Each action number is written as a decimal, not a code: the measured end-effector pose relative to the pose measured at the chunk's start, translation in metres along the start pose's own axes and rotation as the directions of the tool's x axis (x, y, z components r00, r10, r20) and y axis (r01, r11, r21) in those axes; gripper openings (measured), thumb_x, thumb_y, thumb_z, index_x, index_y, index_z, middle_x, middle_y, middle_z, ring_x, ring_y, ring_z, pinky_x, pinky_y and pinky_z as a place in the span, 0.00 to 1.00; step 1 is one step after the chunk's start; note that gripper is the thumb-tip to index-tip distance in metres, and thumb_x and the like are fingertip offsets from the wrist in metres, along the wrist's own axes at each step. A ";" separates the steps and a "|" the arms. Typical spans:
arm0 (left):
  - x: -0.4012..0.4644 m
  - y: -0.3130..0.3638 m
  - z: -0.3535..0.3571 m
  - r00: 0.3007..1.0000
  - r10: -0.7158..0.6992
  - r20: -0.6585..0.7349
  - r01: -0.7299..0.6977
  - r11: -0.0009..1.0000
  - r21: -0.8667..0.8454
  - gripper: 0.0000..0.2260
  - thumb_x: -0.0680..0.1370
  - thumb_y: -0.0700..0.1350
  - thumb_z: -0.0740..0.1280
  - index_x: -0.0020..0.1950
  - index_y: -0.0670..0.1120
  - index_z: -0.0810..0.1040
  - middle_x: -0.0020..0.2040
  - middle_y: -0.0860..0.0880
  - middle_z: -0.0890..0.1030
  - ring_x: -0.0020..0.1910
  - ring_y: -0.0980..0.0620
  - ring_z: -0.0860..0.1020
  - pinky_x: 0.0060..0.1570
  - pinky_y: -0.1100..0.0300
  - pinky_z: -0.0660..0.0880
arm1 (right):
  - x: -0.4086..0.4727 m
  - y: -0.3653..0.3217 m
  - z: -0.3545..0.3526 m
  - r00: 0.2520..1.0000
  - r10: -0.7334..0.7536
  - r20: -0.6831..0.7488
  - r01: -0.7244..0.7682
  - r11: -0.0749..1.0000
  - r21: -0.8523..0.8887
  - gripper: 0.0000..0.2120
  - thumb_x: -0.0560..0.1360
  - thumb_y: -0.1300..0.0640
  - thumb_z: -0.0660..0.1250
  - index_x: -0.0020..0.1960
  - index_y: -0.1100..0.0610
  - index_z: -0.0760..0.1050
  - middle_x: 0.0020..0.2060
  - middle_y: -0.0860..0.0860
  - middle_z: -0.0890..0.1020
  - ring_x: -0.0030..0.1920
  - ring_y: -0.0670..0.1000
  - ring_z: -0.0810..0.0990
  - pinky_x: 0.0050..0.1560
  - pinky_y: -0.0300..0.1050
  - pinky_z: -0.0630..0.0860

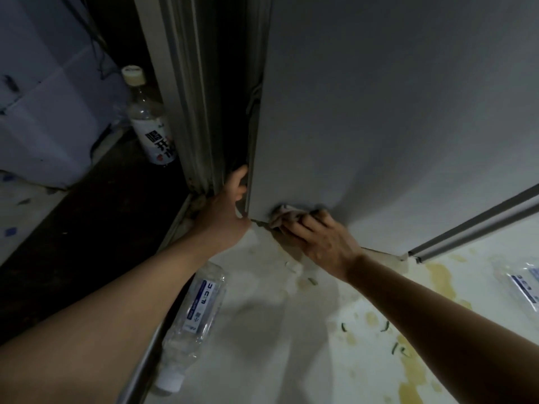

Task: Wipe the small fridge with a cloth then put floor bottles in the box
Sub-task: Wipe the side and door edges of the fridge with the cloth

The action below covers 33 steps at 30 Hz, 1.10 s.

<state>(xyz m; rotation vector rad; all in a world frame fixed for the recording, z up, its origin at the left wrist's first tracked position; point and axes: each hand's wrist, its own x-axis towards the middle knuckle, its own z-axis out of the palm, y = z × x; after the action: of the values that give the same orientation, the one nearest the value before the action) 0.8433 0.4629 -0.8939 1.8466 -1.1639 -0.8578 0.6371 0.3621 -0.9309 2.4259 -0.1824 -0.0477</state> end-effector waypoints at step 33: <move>-0.005 -0.029 -0.027 0.995 -0.098 -0.026 0.098 0.995 0.007 0.31 0.73 0.34 0.67 0.73 0.50 0.61 0.68 0.48 0.70 0.64 0.53 0.71 0.55 0.65 0.66 | 0.087 -0.041 -0.003 0.997 -0.037 -0.066 0.032 0.997 -0.065 0.25 0.76 0.58 0.48 0.64 0.48 0.76 0.62 0.47 0.78 0.57 0.50 0.77 0.53 0.49 0.60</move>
<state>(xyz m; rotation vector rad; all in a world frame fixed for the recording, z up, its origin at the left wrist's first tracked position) 0.8757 0.4829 -0.9059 1.9290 -1.0697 -0.8821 0.7281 0.3826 -0.9541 2.3629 -0.1069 0.0122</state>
